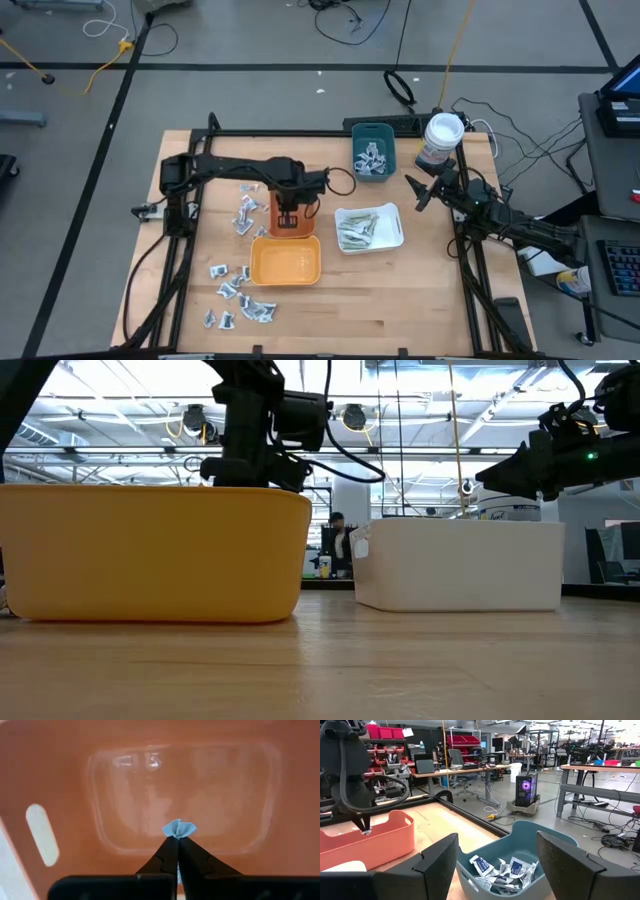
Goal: Pick & Place First Aid Supplies
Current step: Put the orange sachet into the orange bin
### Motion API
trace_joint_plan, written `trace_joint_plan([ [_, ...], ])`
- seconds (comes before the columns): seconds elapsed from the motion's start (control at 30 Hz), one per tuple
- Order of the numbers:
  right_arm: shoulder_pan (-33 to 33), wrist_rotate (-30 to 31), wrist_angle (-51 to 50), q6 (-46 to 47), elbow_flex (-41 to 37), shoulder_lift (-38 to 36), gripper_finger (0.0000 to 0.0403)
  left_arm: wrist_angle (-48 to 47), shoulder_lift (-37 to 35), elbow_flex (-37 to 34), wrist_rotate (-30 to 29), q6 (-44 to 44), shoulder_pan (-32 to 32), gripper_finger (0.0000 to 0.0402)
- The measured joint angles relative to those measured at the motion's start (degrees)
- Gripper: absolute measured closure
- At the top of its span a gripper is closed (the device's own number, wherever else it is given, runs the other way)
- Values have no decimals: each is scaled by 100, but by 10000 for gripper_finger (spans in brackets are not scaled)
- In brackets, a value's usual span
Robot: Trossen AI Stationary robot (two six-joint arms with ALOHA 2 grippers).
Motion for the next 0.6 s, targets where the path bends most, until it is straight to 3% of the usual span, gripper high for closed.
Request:
trace_joint_plan([
  [0.23,0,1,0,0,-1,0,144,-8,-2,0,-1,-183,-78,339],
  [0.6,1,-2,-2,0,-2,0,140,-612,-491,4,8,-10,150,189],
])
